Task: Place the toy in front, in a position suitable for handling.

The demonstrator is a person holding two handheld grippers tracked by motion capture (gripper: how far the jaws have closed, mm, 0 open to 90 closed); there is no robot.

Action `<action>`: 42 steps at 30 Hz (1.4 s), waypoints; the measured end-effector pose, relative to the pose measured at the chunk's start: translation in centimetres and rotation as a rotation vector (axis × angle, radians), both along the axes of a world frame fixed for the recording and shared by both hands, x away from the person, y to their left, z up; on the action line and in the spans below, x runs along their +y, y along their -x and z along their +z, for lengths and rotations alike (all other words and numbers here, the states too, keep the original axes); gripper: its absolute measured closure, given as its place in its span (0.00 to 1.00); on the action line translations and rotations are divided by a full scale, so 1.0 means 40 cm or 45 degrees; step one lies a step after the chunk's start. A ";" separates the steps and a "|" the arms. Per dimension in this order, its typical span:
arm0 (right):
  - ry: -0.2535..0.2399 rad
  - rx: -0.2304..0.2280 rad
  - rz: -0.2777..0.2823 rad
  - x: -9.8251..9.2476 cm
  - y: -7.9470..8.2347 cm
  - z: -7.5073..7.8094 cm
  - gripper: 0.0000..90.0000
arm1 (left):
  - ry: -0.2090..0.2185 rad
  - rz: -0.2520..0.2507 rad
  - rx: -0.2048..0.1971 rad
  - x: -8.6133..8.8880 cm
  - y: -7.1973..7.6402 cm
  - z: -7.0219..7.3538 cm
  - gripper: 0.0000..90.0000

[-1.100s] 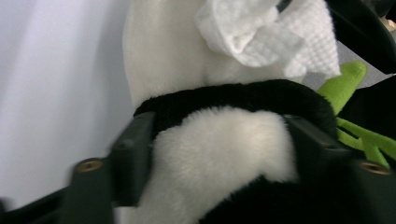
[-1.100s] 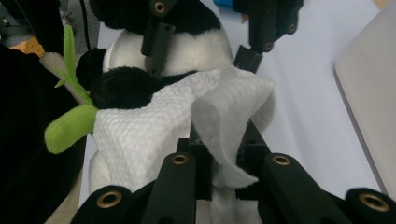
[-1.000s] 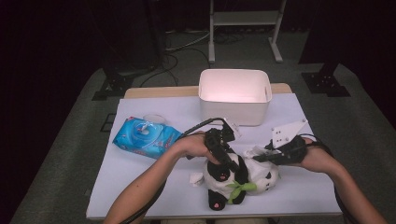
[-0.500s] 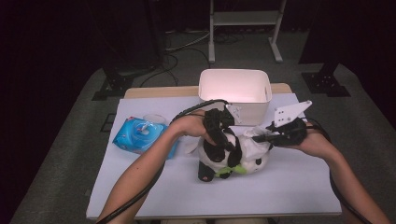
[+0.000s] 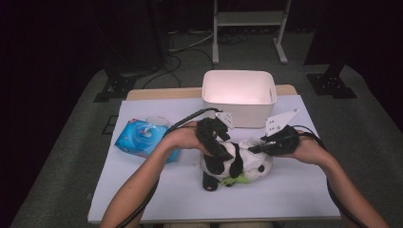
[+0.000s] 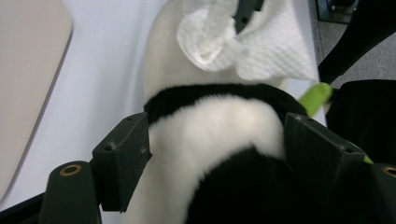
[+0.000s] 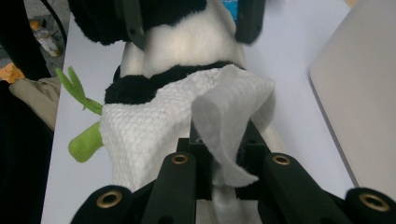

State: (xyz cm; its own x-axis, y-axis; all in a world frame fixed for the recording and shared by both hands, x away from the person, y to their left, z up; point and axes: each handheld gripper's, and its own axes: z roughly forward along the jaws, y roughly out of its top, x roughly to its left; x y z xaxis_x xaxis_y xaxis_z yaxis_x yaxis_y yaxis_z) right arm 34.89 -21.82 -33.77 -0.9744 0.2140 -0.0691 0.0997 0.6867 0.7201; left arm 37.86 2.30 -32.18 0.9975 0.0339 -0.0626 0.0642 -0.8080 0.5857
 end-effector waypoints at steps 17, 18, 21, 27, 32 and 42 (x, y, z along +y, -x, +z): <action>0.037 -0.007 -0.026 -0.016 0.028 -0.001 0.89 | 0.113 0.106 0.082 0.129 0.041 -0.011 0.23; 0.041 -0.010 -0.027 -0.015 0.030 -0.001 0.89 | 0.115 0.099 0.088 0.126 0.042 -0.019 0.24; 0.060 -0.026 -0.023 -0.007 0.044 0.006 0.88 | 0.142 0.095 0.093 0.121 0.044 -0.039 0.26; 0.051 -0.047 0.038 0.027 0.052 0.037 0.88 | 0.171 0.069 0.098 0.122 0.041 -0.048 0.32; 0.057 -0.060 0.108 0.100 0.043 0.045 0.88 | 0.160 0.069 0.092 0.118 0.046 -0.047 0.32; 0.086 -0.070 0.162 0.143 0.038 0.052 0.88 | 0.174 0.075 0.087 0.129 0.055 -0.054 0.32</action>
State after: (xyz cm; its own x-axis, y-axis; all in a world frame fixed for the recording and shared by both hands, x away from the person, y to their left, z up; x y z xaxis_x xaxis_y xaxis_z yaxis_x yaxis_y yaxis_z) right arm 33.39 -16.10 -31.71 -0.9877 0.0817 -0.1331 -0.0297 0.7384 0.6737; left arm 35.65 7.45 -34.34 0.9873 0.0786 -0.1381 0.1524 -0.7147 0.6826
